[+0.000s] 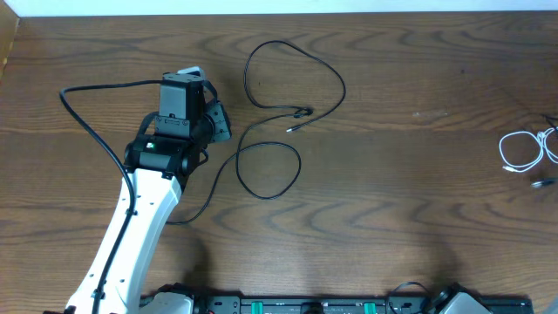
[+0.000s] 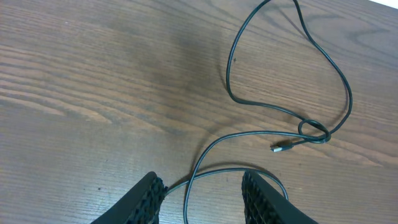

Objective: Untangle cables

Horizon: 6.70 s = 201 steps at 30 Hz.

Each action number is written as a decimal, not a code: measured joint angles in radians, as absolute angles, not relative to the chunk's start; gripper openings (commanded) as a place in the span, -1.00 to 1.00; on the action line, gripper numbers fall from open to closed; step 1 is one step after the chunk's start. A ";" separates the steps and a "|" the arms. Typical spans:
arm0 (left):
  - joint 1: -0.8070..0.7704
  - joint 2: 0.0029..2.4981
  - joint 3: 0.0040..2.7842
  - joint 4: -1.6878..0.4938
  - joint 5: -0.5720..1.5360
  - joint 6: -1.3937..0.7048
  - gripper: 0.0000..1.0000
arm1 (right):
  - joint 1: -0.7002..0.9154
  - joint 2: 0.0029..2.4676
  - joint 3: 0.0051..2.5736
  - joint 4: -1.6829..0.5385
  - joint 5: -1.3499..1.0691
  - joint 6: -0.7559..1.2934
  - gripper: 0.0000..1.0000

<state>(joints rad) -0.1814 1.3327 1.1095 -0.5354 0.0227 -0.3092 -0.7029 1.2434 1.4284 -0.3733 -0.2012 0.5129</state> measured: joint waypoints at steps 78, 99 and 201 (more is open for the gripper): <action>-0.171 1.333 1.110 -0.607 -0.110 -0.306 0.54 | -0.236 1.610 1.430 -0.631 -0.466 0.359 0.98; 0.057 1.333 1.110 -0.709 -0.181 -0.306 0.55 | 0.297 1.896 1.430 -0.543 -0.354 0.374 0.99; 0.057 1.333 1.110 -0.684 0.233 -0.285 0.33 | 0.534 1.723 1.395 -0.339 -0.472 -0.093 -0.98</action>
